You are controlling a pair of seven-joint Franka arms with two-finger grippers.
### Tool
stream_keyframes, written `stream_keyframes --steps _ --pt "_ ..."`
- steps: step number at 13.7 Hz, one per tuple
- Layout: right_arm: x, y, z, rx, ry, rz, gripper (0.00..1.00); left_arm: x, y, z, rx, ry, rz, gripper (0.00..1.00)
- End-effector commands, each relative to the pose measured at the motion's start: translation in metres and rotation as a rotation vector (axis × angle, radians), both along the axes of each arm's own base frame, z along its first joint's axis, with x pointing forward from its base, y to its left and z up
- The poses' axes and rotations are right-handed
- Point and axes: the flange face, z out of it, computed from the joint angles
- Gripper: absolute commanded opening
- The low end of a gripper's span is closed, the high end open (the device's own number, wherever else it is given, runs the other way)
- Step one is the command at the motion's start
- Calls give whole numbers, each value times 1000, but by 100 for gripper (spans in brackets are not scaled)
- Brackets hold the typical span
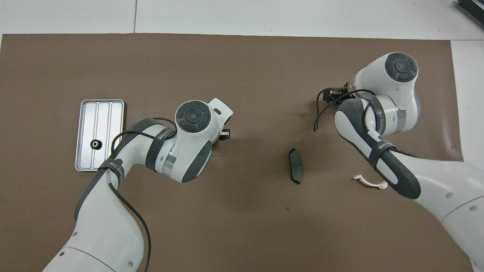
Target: Pick bearing gear from pile to tray
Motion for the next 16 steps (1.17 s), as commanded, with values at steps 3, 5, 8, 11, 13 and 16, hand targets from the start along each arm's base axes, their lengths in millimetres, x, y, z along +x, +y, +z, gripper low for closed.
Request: stream_keyframes --steps 3,5,8,11,13,16 --pt "-4 -3 4 14 4 12 46 65 103 55 -7 -8 56 0" --pt "-4 -1 4 15 4 12 10 75 158 60 0 16 24 0" --pt "-3 7 20 14 -19 21 0 77 237 52 5 56 -70 0" --pt "-8 49 55 16 -61 53 0 65 294 32 2 69 -155 0" --pt "-11 97 73 33 -94 34 0 52 315 18 1 56 -207 4" --pt "-19 171 100 57 -122 -22 0 47 319 13 2 53 -241 95"
